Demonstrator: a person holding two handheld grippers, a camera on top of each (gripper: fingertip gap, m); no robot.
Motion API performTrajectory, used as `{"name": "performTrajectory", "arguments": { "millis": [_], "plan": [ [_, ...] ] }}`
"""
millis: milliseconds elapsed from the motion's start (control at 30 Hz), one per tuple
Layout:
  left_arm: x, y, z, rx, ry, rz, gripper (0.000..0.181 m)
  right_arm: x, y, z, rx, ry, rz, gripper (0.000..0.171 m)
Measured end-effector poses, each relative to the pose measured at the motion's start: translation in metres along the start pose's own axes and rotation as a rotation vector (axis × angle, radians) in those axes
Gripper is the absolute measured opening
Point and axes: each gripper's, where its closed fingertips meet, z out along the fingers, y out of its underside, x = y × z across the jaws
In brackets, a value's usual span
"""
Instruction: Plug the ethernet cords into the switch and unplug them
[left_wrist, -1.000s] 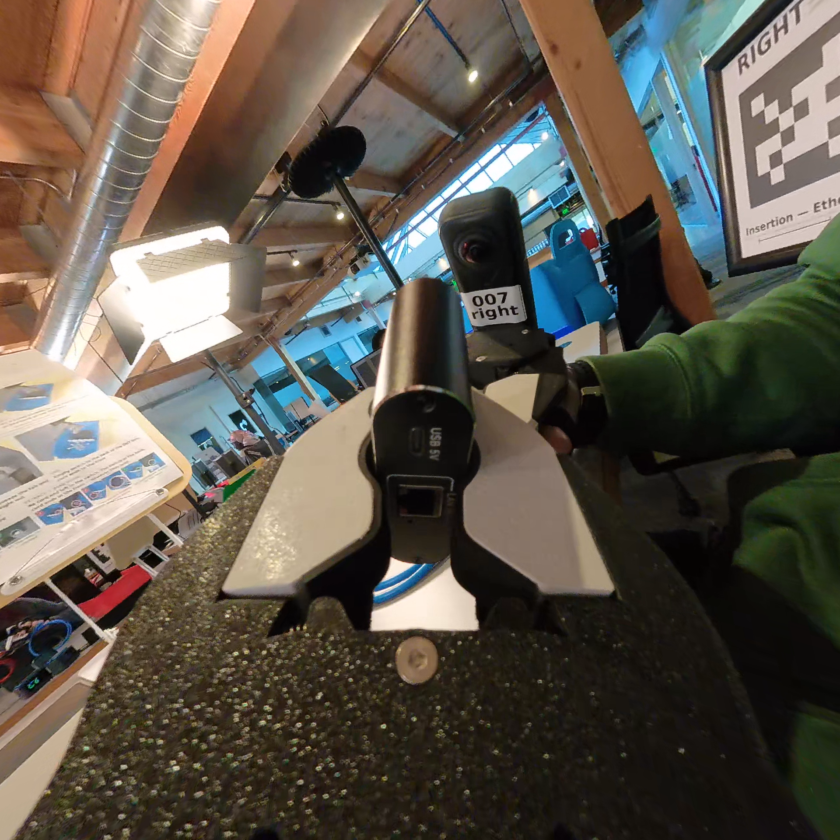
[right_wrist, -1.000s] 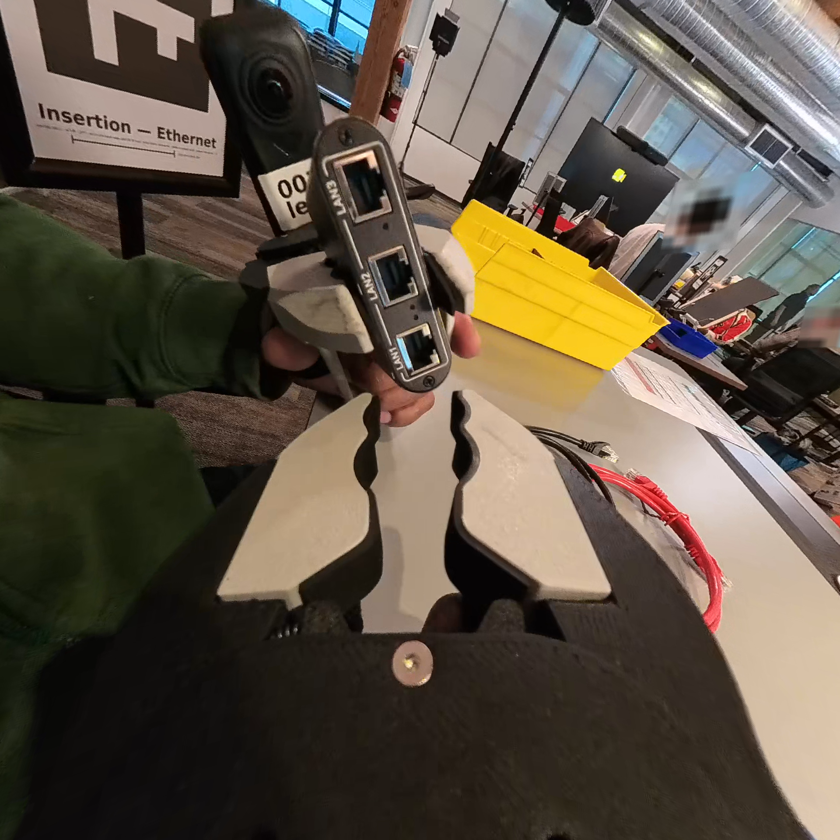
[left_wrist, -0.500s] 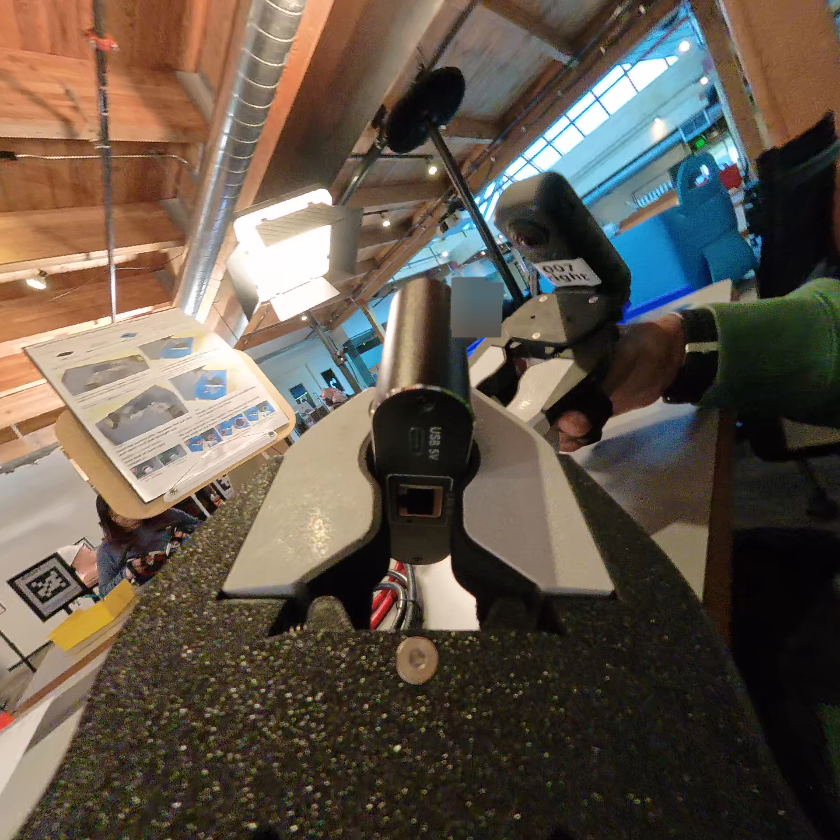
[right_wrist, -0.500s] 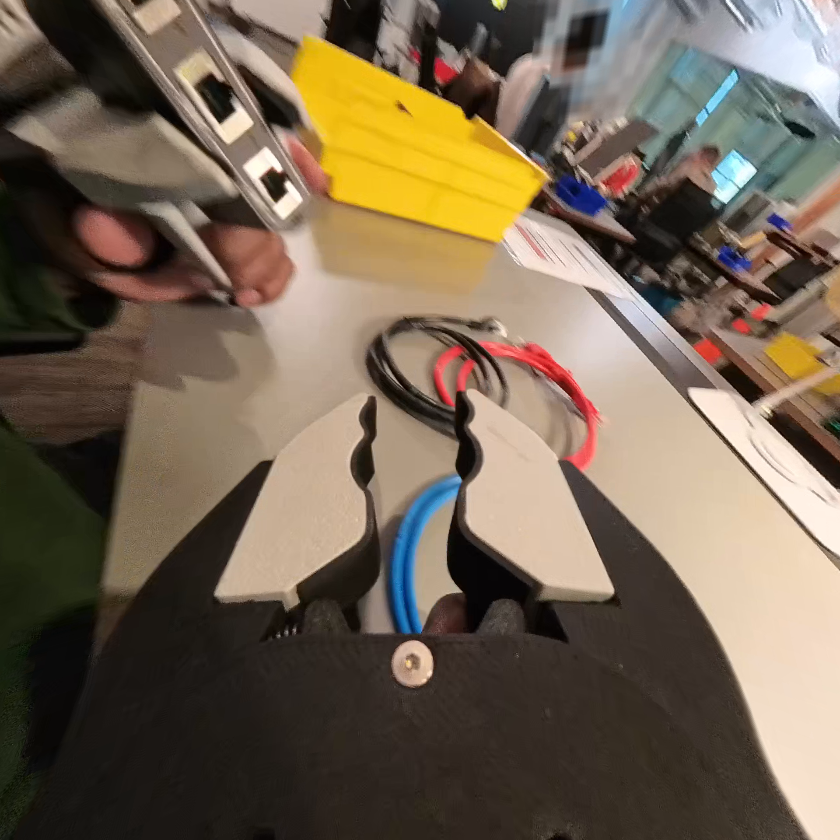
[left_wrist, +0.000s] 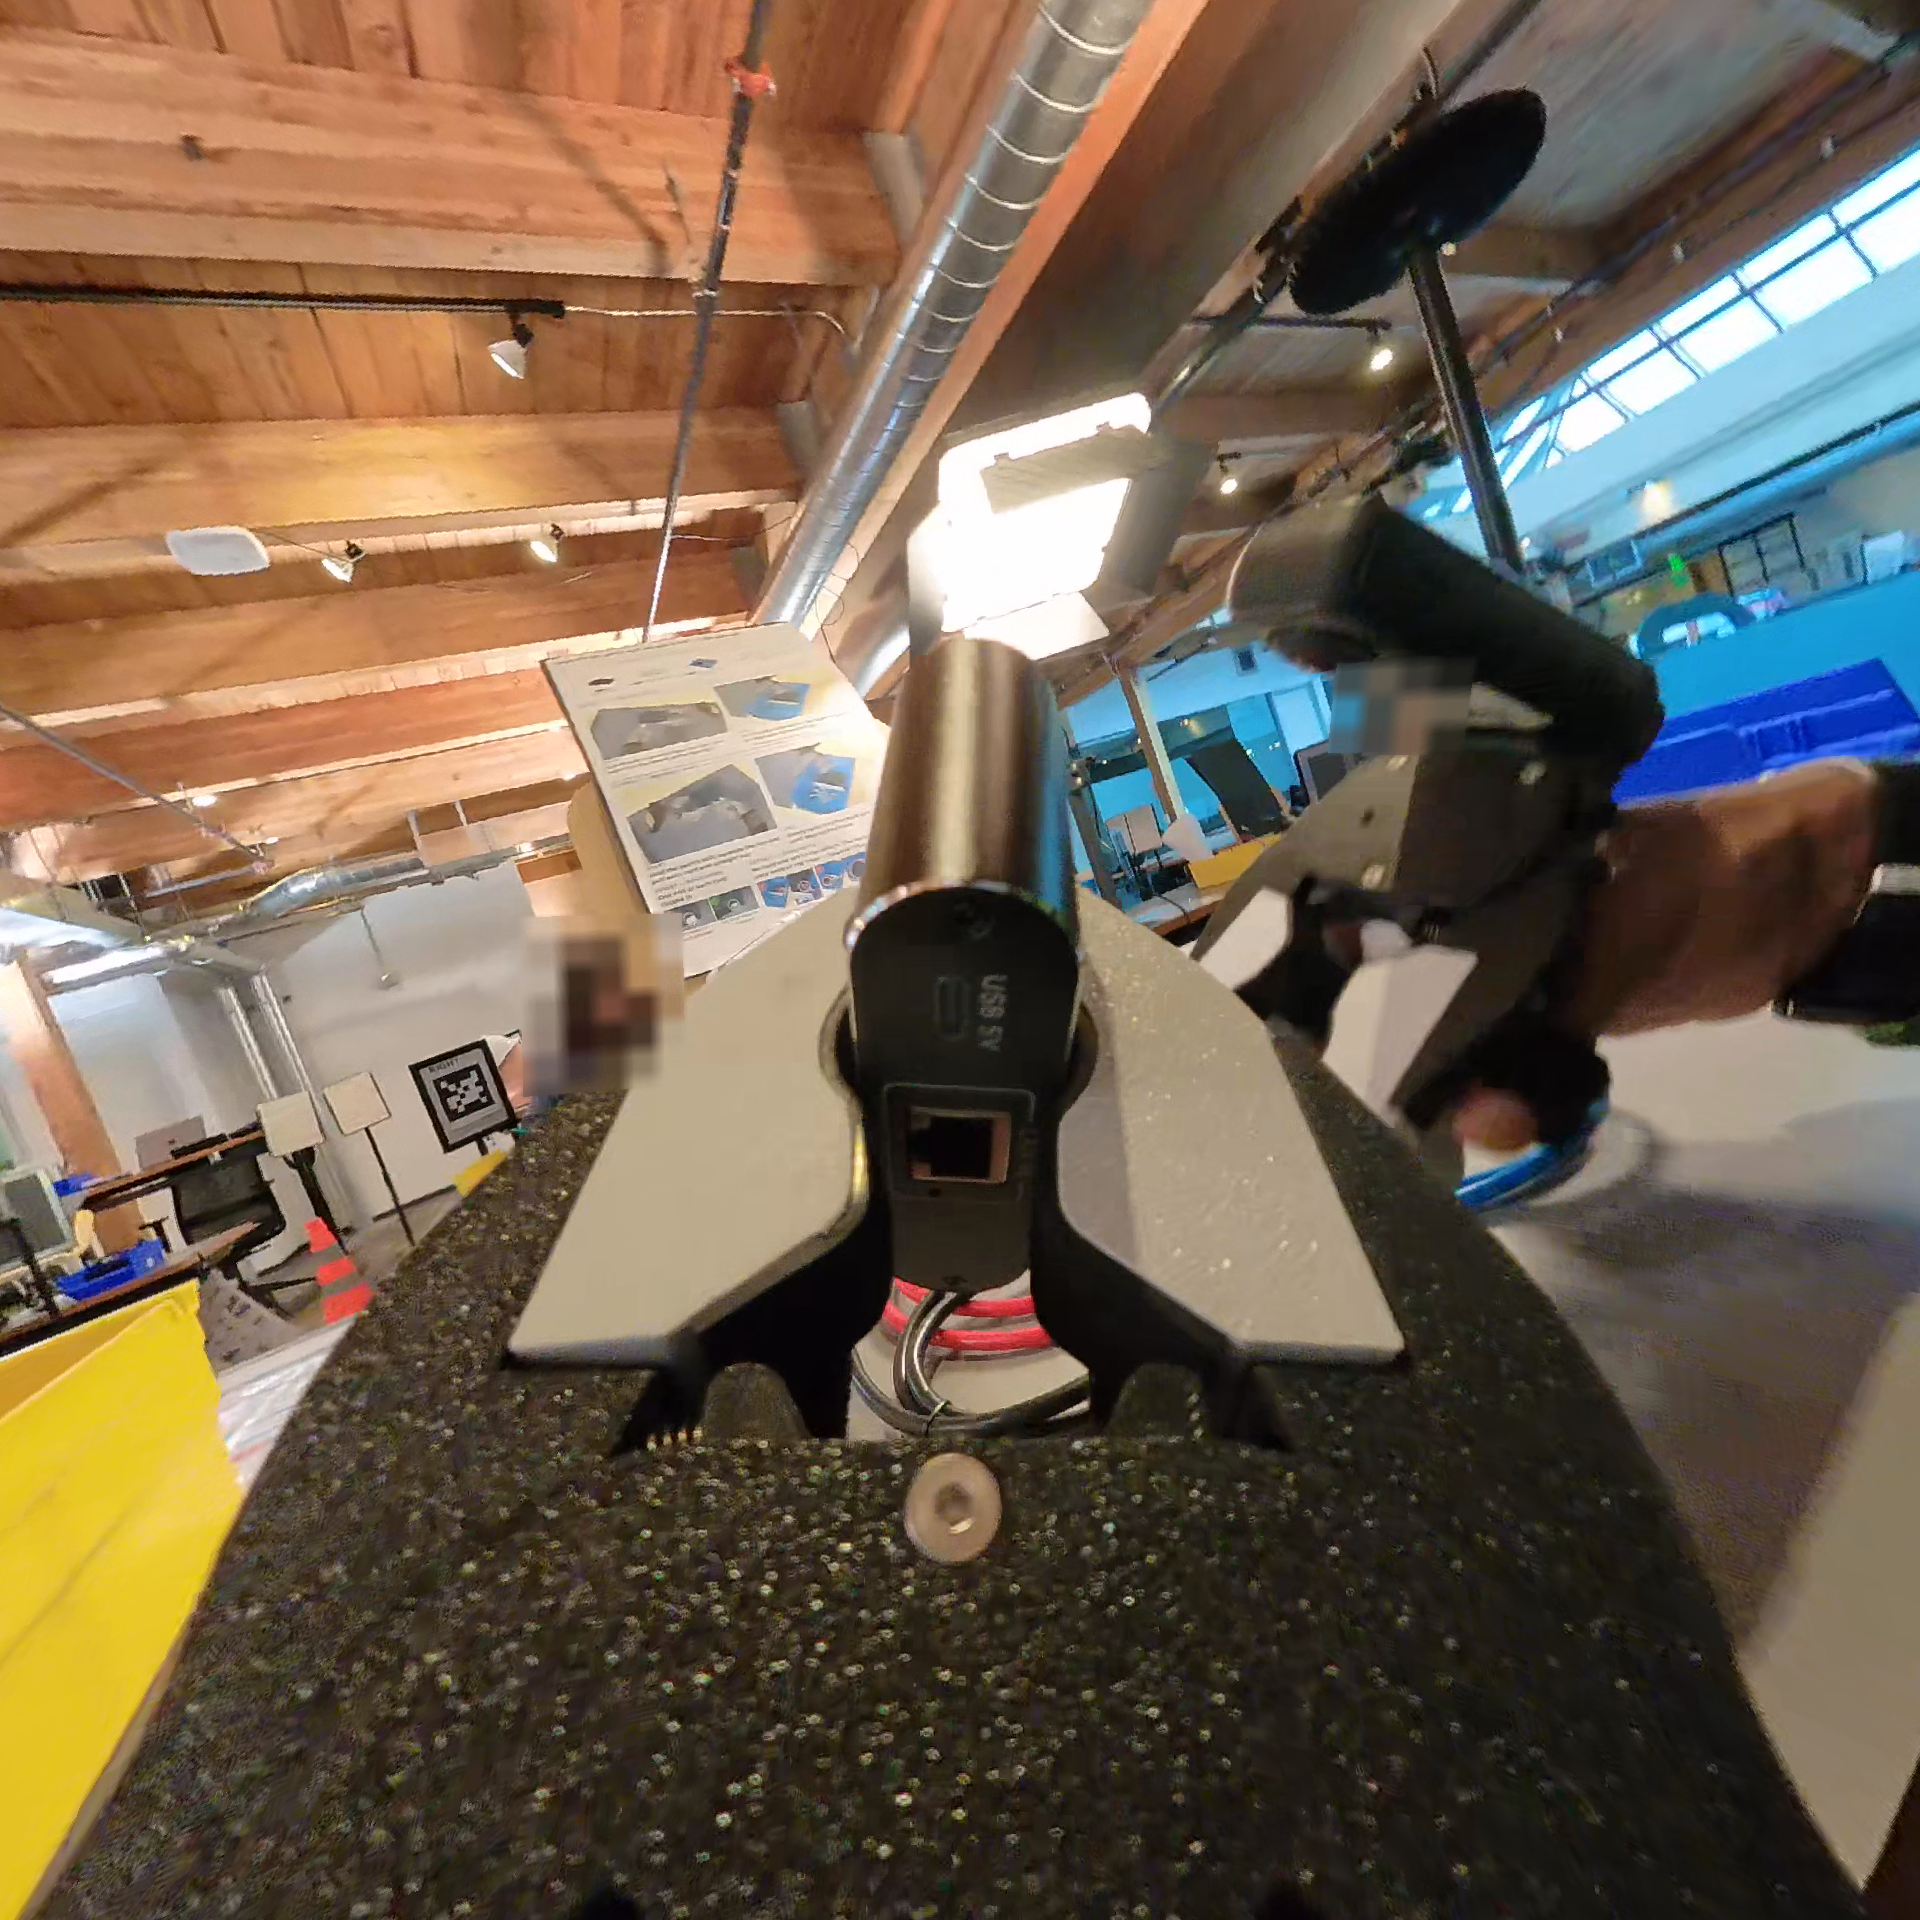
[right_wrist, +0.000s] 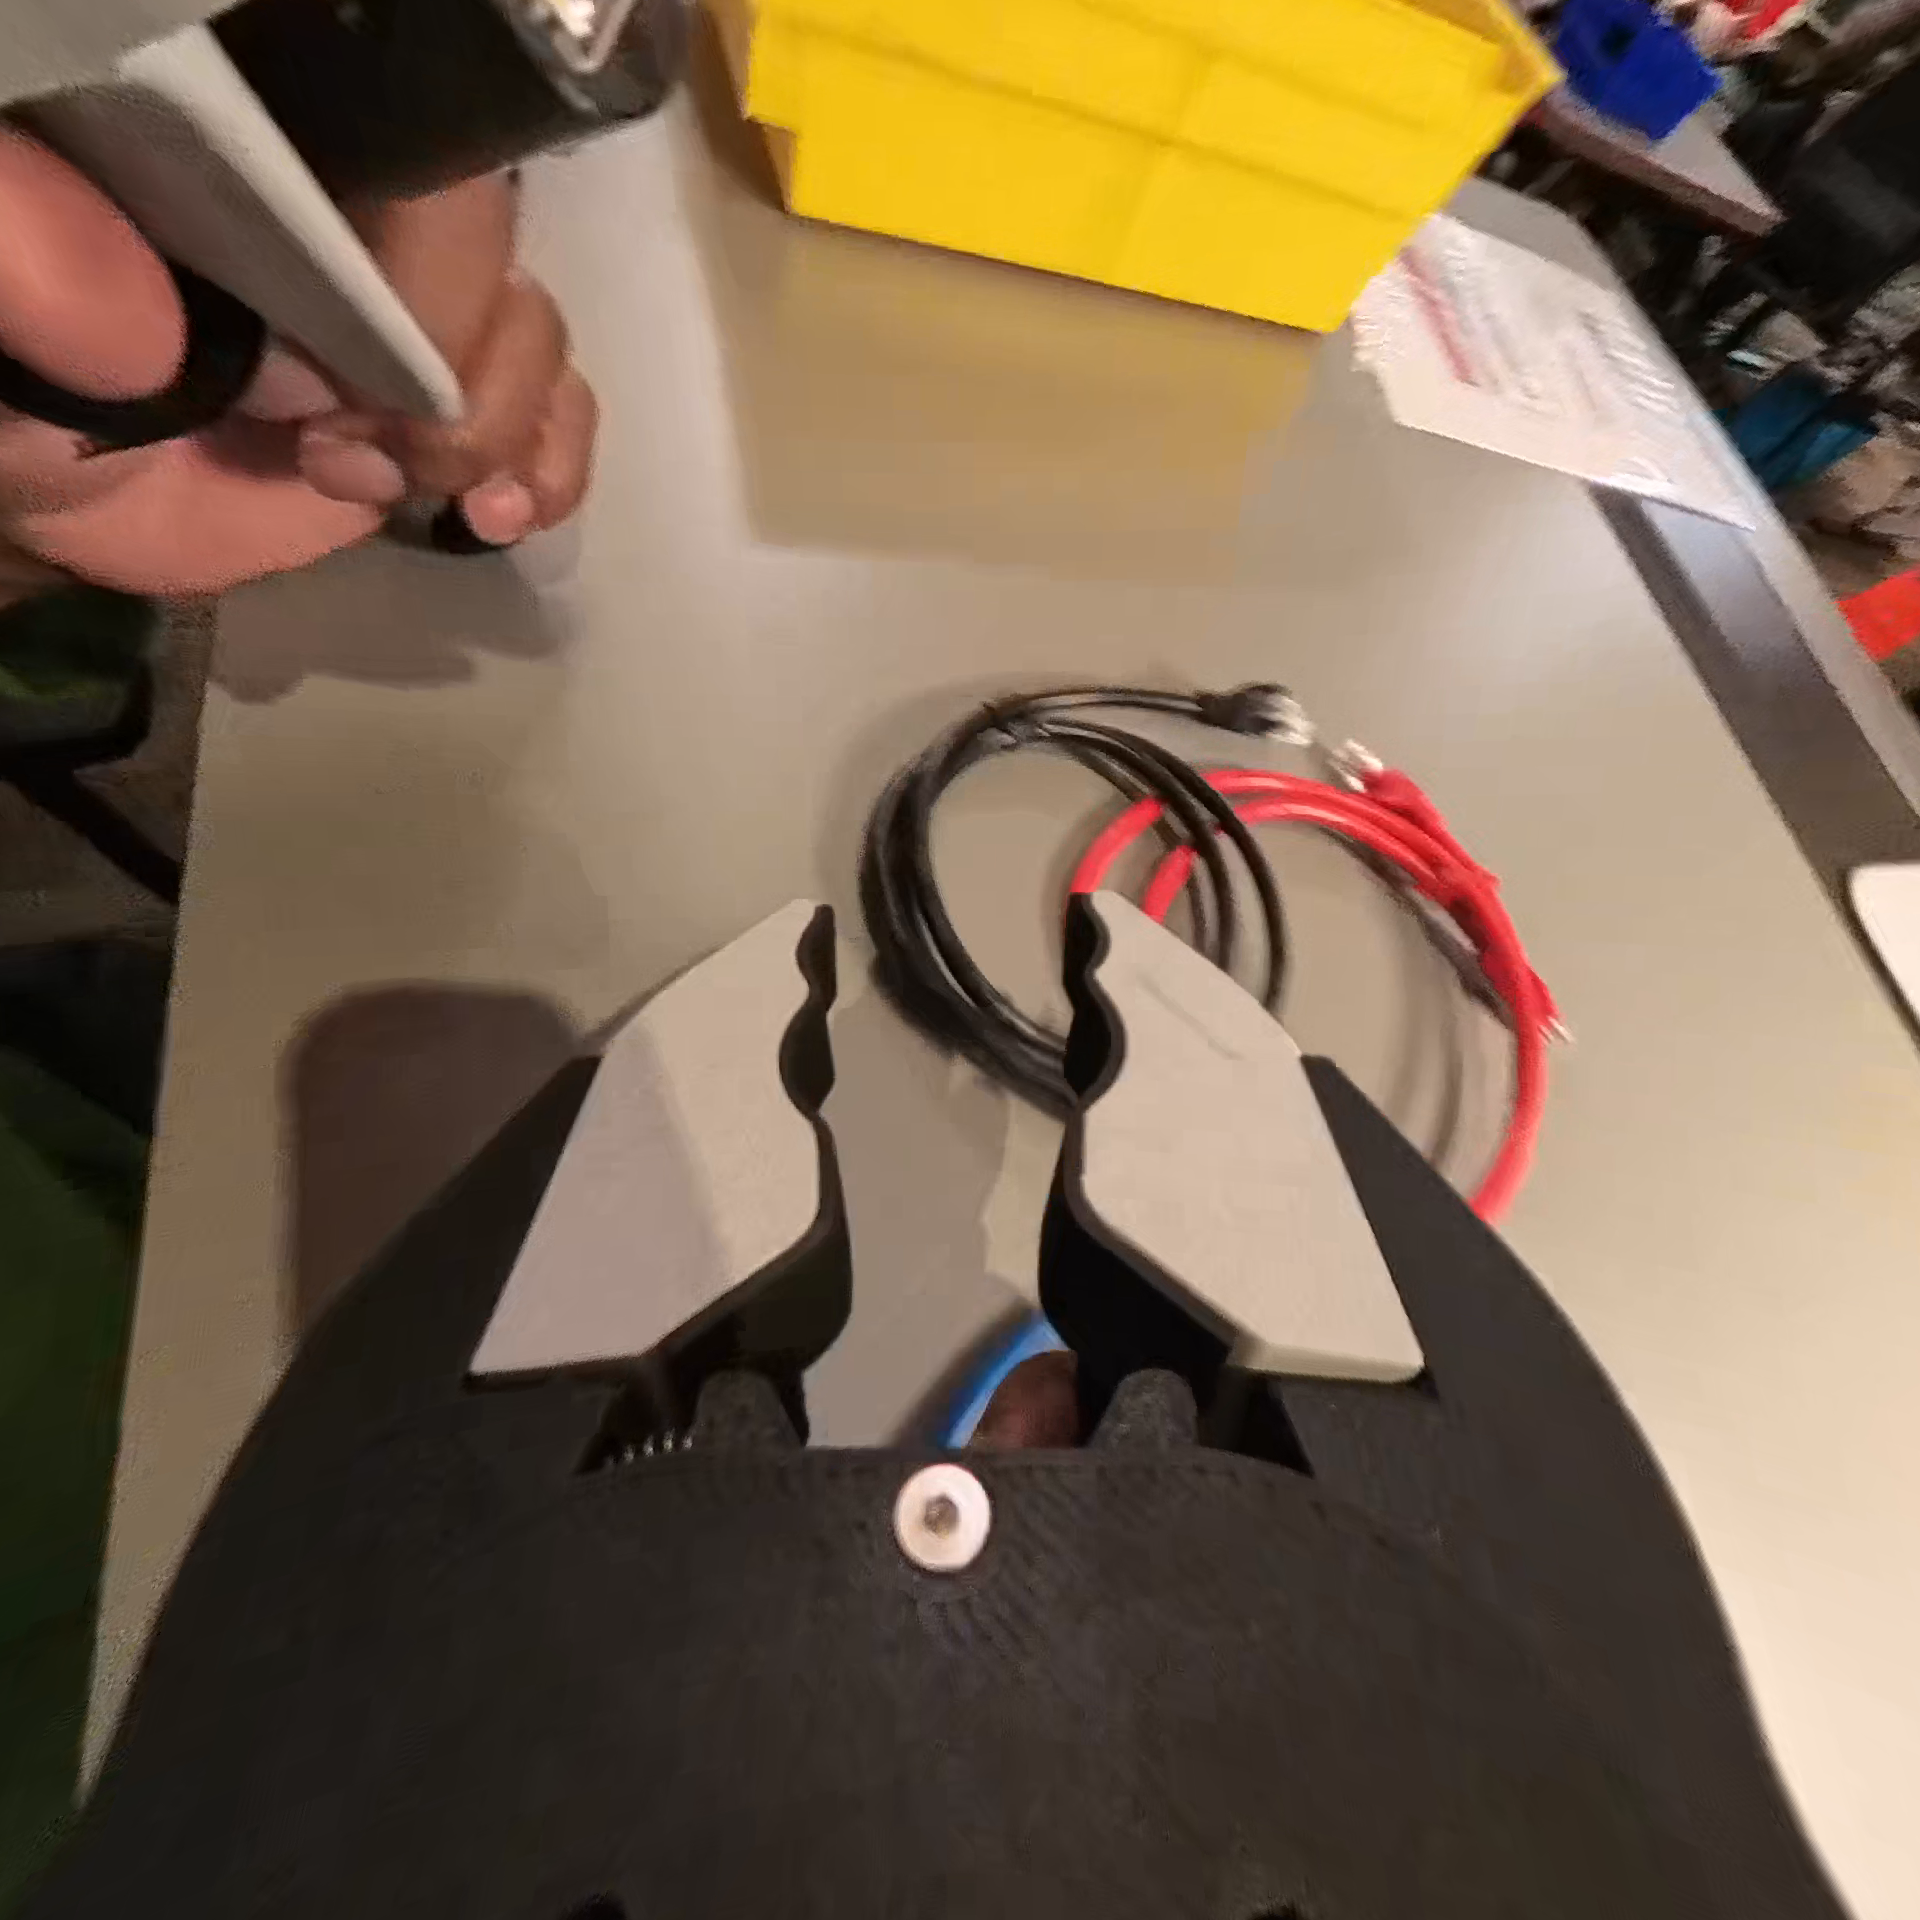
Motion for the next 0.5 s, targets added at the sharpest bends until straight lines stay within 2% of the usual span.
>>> {"name": "performTrajectory", "arguments": {
  "millis": [100, 200, 267, 333, 400, 500],
  "plan": [
    [-0.005, -0.003, -0.002, 0.028, -0.005, -0.043, 0.031, -0.015, -0.006, 0.032, -0.080, -0.032, 0.019, 0.038],
    [-0.007, -0.005, -0.004, 0.043, -0.004, -0.065, 0.031, -0.005, -0.002, 0.052, -0.207, 0.029, 0.182, 0.033],
    [-0.007, -0.005, -0.005, 0.045, 0.001, -0.071, 0.030, -0.012, -0.006, 0.060, -0.230, -0.028, 0.247, 0.031],
    [-0.006, -0.004, -0.004, 0.040, 0.009, -0.068, 0.031, -0.016, 0.001, 0.064, -0.293, -0.052, 0.231, 0.029],
    [-0.004, -0.003, -0.004, 0.035, 0.018, -0.062, 0.031, -0.016, 0.012, 0.064, -0.354, -0.046, 0.169, 0.020],
    [-0.002, -0.003, -0.003, 0.034, 0.029, -0.056, 0.031, -0.021, 0.022, 0.051, -0.358, -0.106, 0.098, 0.012]
  ]
}}
